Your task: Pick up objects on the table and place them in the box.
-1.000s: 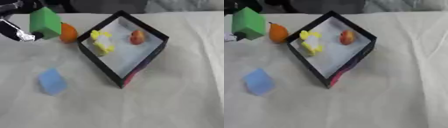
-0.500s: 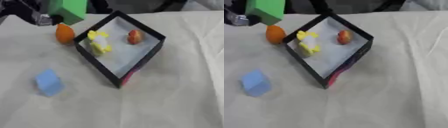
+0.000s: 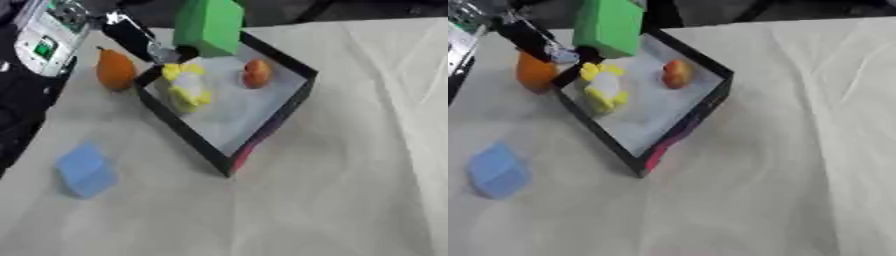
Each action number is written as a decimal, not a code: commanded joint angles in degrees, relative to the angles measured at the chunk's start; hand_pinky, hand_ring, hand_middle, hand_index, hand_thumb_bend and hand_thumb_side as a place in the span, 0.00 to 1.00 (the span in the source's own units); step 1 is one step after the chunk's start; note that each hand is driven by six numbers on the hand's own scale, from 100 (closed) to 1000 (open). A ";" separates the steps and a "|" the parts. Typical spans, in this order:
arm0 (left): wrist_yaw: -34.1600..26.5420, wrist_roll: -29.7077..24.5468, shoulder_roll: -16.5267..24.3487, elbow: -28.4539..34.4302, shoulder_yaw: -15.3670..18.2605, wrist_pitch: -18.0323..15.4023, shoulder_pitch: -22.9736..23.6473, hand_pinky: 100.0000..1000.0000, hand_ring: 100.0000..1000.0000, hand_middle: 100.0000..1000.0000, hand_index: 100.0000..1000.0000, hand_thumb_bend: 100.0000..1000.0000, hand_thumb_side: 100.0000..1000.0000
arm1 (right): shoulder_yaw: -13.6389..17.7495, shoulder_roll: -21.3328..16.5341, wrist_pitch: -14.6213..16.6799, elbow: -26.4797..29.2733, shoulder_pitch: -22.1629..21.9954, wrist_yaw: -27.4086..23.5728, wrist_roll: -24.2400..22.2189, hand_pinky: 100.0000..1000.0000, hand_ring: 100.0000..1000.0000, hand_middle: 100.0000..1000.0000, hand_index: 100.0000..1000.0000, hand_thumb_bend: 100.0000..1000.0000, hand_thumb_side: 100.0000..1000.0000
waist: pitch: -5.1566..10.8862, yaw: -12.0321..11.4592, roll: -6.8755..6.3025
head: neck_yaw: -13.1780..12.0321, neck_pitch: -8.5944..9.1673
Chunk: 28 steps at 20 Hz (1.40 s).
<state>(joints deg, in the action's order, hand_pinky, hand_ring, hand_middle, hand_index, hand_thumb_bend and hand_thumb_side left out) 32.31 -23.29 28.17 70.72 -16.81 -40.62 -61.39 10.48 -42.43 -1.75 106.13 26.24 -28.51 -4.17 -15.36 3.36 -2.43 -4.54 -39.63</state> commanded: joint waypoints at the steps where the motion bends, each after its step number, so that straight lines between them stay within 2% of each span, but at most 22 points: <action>1: 4.27 -4.67 -0.43 -2.37 -0.05 -7.34 -1.12 0.66 0.58 0.46 0.54 0.00 0.11 | 0.32 -1.04 -0.30 0.86 0.90 -0.28 0.11 0.93 0.65 0.58 0.79 0.00 0.48 | 0.12 0.22 0.46 | -0.48 0.82; 3: 5.76 -5.19 -0.69 -3.18 -0.43 -8.55 -0.72 0.67 0.60 0.48 0.56 0.00 0.13 | 0.37 -0.93 -0.41 0.91 0.90 -0.27 0.10 0.93 0.65 0.58 0.79 0.00 0.48 | 0.03 0.35 0.35 | -0.59 0.85; 6: 7.16 -6.46 -1.01 -4.30 -0.44 -8.89 0.04 0.69 0.67 0.55 0.65 0.00 0.15 | 0.46 -1.02 -0.46 0.92 0.51 -0.06 0.02 0.93 0.65 0.58 0.79 0.00 0.47 | -0.10 0.41 0.27 | -0.54 0.89; 9: 8.17 -7.12 -1.16 -4.84 -0.40 -8.88 0.39 0.72 0.71 0.59 0.68 0.00 0.15 | 0.59 -1.03 -0.44 0.85 0.19 0.14 0.00 0.93 0.64 0.58 0.79 0.00 0.48 | -0.21 0.37 0.27 | -0.53 0.85; 14: 11.12 -7.79 -1.38 -5.58 -0.65 -9.54 0.67 0.78 0.79 0.70 0.74 0.10 0.16 | 0.54 -1.00 -0.38 0.96 0.15 0.17 0.03 0.93 0.64 0.58 0.79 0.00 0.48 | -0.28 0.27 0.38 | -0.71 0.72; 18: 13.05 -7.50 -1.43 -5.84 -0.47 -9.87 0.68 0.88 0.90 0.81 0.85 0.25 0.16 | 0.54 -0.94 -0.48 0.94 0.08 0.20 0.07 0.93 0.64 0.58 0.79 0.00 0.48 | -0.23 0.19 0.39 | -0.74 0.78; 20: 13.79 -7.05 -1.39 -5.83 -0.36 -9.75 0.73 0.88 0.90 0.81 0.86 0.25 0.16 | 0.57 -0.94 -0.47 0.98 0.06 0.18 0.10 0.93 0.64 0.58 0.79 0.00 0.48 | -0.20 0.18 0.40 | -0.73 0.78; 22: 14.09 -6.61 -1.36 -5.85 -0.31 -9.61 0.86 0.88 0.90 0.81 0.86 0.21 0.16 | 0.67 -0.98 -0.41 1.03 -0.01 0.15 0.22 0.93 0.64 0.58 0.79 0.00 0.48 | -0.18 0.18 0.43 | -0.71 0.77; 24: 13.92 -6.54 -1.37 -5.86 -0.20 -9.33 0.97 0.90 0.93 0.86 0.90 0.19 0.16 | 0.78 -1.02 -0.36 1.05 -0.13 0.11 0.37 0.93 0.64 0.58 0.79 0.00 0.48 | -0.13 0.22 0.48 | -0.70 0.78; 25: 13.67 -6.66 -1.40 -5.84 -0.15 -9.26 0.98 0.92 0.95 0.88 0.93 0.18 0.36 | 0.79 -1.03 -0.35 1.05 -0.17 0.10 0.40 0.93 0.64 0.58 0.79 0.00 0.48 | -0.10 0.23 0.50 | -0.71 0.79; 27: 12.89 -6.79 -1.34 -5.63 0.06 -9.21 0.93 0.92 0.95 0.87 0.93 0.24 0.56 | 0.77 -1.01 -0.35 1.04 -0.21 0.06 0.42 0.93 0.64 0.58 0.79 0.00 0.48 | -0.02 0.22 0.55 | -0.67 0.77; 28: 12.50 -6.84 -1.26 -5.43 0.14 -9.16 0.93 0.93 0.96 0.87 0.92 0.27 0.59 | 0.77 -1.02 -0.35 1.04 -0.24 0.03 0.41 0.93 0.64 0.58 0.79 0.00 0.48 | 0.03 0.19 0.55 | -0.66 0.77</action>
<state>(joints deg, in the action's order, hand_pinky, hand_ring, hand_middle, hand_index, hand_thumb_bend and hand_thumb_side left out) 45.35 -22.09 26.16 64.32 -17.47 -41.82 -59.48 10.55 -42.22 -2.16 106.16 25.63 -28.51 -3.94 -15.70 3.53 -2.43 -5.09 -39.61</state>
